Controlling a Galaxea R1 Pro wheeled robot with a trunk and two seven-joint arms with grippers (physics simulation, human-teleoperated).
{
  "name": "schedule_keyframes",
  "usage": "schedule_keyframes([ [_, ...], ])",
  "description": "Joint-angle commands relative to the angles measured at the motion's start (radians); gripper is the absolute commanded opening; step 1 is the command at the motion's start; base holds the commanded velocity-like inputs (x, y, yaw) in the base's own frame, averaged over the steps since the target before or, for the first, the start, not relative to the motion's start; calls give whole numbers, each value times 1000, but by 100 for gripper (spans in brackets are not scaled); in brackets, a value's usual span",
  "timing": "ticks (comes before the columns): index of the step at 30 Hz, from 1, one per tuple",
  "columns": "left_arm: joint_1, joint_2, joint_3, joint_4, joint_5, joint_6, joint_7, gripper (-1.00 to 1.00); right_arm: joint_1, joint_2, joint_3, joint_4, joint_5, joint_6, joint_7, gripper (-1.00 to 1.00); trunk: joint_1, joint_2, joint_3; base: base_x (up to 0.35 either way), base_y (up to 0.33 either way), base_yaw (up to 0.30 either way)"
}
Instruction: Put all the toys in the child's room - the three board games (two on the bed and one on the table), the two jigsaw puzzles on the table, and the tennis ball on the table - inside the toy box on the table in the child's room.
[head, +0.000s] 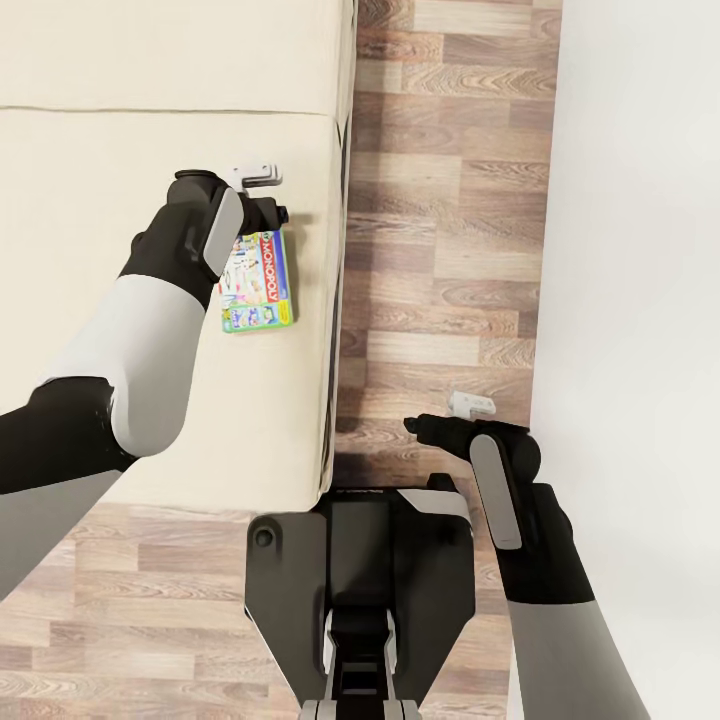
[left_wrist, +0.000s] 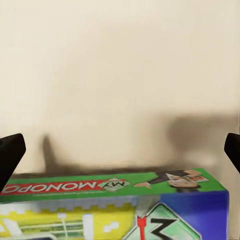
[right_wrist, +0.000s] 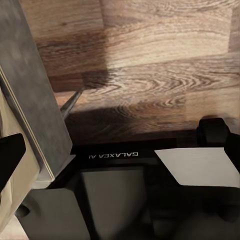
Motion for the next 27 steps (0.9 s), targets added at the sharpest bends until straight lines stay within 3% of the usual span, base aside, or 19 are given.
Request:
schedule_keyframes([
  [1,0,-1,5,-1,-1,4,1,100,-1,0,0,-1,-10,3,-11,100,1,-2,-1,-50,0,0],
  [27,0,2,3,-1,-1,4,1,100,-1,0,0,-1,-10,3,-10,100,1,-2,-1,-66,-15,0],
])
